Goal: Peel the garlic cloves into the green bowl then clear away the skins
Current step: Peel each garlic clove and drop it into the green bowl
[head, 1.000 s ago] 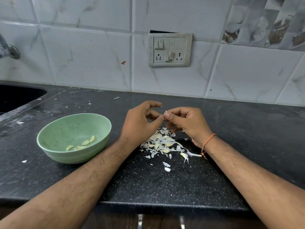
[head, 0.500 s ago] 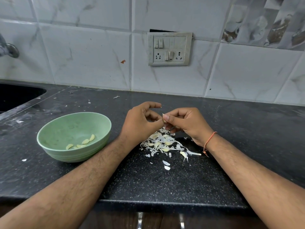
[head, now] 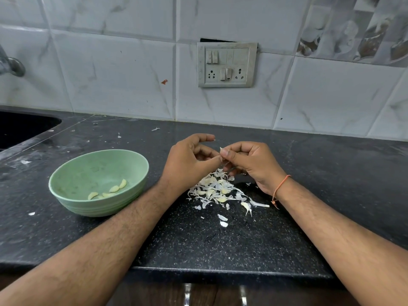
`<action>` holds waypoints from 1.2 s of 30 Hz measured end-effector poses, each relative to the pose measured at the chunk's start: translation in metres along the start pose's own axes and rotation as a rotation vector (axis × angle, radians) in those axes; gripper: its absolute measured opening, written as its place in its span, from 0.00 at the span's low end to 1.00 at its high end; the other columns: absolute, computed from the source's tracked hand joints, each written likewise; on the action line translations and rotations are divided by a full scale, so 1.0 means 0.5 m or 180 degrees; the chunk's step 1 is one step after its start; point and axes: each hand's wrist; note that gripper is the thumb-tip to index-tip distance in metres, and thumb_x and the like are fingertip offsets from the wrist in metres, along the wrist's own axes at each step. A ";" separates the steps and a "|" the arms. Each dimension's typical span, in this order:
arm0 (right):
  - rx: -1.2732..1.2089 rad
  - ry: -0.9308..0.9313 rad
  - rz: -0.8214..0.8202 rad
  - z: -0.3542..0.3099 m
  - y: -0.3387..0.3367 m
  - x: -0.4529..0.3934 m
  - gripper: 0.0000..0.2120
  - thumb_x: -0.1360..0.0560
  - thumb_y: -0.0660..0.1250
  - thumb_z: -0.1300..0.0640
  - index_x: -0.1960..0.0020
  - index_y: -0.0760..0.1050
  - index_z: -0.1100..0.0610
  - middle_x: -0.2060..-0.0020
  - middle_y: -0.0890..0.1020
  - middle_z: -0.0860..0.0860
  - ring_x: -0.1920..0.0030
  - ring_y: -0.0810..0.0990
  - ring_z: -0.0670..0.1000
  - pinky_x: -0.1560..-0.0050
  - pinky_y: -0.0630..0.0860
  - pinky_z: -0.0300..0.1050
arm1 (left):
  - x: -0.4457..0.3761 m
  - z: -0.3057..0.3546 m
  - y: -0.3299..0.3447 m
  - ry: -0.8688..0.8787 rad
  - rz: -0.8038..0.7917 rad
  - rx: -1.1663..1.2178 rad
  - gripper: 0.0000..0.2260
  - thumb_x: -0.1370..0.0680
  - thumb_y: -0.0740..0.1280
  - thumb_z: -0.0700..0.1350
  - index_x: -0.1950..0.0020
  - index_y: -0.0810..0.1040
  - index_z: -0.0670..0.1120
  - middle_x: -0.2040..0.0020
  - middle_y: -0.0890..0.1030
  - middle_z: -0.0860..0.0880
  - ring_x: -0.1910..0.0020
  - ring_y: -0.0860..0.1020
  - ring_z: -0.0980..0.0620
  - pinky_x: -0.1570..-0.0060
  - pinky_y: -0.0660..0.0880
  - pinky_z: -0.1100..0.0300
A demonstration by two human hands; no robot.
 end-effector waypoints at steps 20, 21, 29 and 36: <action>-0.0189 0.0287 -0.0089 -0.006 0.000 0.004 0.06 0.23 0.76 0.58 0.48 0.87 0.60 0.57 0.87 0.60 0.62 0.85 0.55 0.63 0.83 0.43 | -0.001 -0.005 0.004 0.0086 -0.0109 0.0017 0.23 0.23 0.76 0.43 0.28 0.77 0.47 0.56 0.87 0.53 0.57 0.82 0.58 0.47 0.80 0.64; -0.0186 0.0291 -0.0104 -0.006 0.000 0.005 0.06 0.23 0.76 0.58 0.48 0.87 0.60 0.56 0.87 0.60 0.61 0.85 0.55 0.63 0.83 0.43 | 0.000 -0.005 0.004 0.0097 -0.0124 0.0019 0.24 0.24 0.76 0.44 0.28 0.77 0.47 0.56 0.87 0.53 0.57 0.82 0.58 0.48 0.80 0.64; -0.0313 0.0304 -0.0217 -0.007 -0.002 0.004 0.10 0.24 0.76 0.57 0.47 0.86 0.63 0.57 0.86 0.60 0.61 0.84 0.54 0.63 0.83 0.42 | 0.000 -0.005 0.003 0.0058 0.0003 0.0072 0.21 0.24 0.75 0.39 0.31 0.78 0.47 0.57 0.86 0.51 0.60 0.82 0.56 0.52 0.81 0.63; -0.0353 0.0386 -0.0222 -0.005 -0.006 0.002 0.10 0.22 0.75 0.59 0.45 0.85 0.65 0.55 0.86 0.62 0.61 0.84 0.55 0.61 0.84 0.43 | -0.006 -0.009 0.001 0.0086 0.0423 0.0098 0.17 0.24 0.74 0.38 0.35 0.80 0.49 0.60 0.85 0.55 0.62 0.80 0.61 0.55 0.77 0.68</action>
Point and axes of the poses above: each hand's wrist, its own x-axis away from the middle knuckle, its own y-axis out of the palm, z = x × y
